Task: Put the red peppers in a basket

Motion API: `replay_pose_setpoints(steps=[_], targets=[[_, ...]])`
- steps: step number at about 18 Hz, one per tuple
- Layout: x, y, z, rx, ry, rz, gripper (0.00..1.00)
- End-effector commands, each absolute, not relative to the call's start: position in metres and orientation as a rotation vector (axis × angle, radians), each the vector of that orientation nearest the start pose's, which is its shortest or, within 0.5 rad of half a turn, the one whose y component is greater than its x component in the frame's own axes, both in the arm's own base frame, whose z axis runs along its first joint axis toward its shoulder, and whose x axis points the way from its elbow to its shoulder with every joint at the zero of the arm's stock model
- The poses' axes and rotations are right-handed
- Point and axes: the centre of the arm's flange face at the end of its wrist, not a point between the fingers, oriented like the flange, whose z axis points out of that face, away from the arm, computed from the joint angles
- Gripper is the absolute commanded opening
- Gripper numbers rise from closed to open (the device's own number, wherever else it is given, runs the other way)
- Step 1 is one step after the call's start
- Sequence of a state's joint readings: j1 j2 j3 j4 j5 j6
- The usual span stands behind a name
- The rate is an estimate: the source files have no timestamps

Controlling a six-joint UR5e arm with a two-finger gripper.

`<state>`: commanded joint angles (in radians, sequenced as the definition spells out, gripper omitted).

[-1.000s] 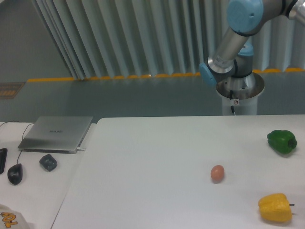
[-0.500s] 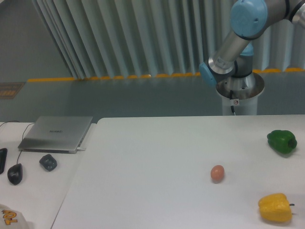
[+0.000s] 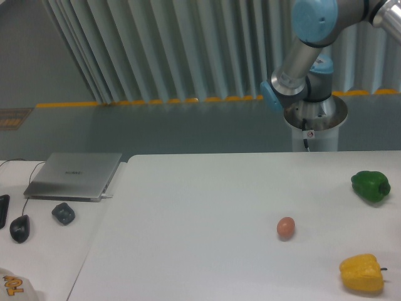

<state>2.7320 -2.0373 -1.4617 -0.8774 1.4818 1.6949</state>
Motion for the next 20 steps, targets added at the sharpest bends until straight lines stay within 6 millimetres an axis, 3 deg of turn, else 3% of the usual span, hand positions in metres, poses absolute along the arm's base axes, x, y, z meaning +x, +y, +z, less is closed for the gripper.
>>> replay_pose_setpoints(steps=[6,13,17,20], targets=[[-0.537,0.396,0.383,-2.850,0.806,0.493,1.00],[-0.498,0.391,0.406,-2.915,0.865,0.150,1.00],[-0.493,0.398,0.424,-2.925,0.889,0.101,1.00],[-0.493,0.397,0.420,-2.938,0.892,0.073,1.00]])
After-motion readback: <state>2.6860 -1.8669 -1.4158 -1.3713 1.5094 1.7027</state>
